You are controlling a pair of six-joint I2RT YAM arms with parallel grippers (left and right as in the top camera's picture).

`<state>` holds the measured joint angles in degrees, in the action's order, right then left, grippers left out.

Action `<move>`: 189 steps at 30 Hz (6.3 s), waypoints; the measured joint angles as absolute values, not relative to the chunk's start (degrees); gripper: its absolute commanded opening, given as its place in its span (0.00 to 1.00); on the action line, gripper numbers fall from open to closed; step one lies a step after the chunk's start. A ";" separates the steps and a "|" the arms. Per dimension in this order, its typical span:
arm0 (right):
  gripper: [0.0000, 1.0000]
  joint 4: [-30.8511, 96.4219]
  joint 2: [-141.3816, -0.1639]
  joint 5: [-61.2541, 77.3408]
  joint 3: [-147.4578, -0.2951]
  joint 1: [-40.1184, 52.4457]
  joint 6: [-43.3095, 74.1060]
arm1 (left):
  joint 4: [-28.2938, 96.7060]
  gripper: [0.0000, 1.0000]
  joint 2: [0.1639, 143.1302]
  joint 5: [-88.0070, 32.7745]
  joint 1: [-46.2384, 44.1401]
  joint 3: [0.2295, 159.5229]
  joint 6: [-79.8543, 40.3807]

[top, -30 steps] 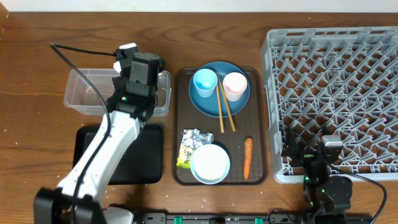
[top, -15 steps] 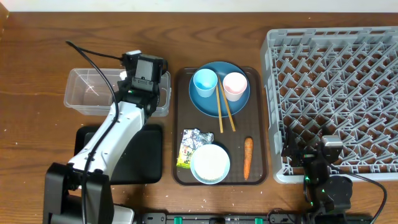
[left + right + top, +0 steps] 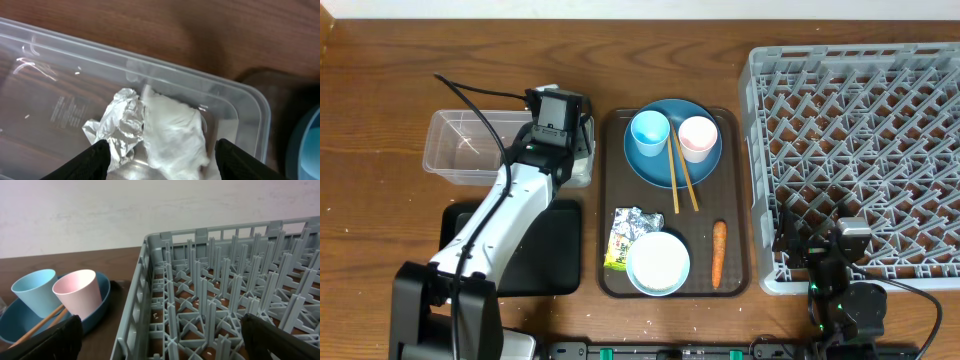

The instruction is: Sort waste into correct bins and load items into the dishwasher rack

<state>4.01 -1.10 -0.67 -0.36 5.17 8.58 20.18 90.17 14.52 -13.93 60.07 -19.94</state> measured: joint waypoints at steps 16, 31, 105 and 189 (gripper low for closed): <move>0.99 4.01 -1.13 -0.64 -0.36 5.17 8.58 | 43.44 0.73 68.14 6.31 -21.23 60.36 -21.74; 0.99 4.03 -1.13 -0.67 -0.36 5.17 8.58 | 44.53 0.73 81.17 2.04 -32.99 57.58 -25.52; 0.99 4.03 -1.13 -0.64 -0.36 5.17 8.58 | 30.79 0.06 71.07 35.88 -29.19 57.91 -28.49; 0.99 4.03 -1.10 -0.67 -0.36 5.17 8.58 | 30.92 0.72 78.56 -1.61 -11.84 57.89 -22.17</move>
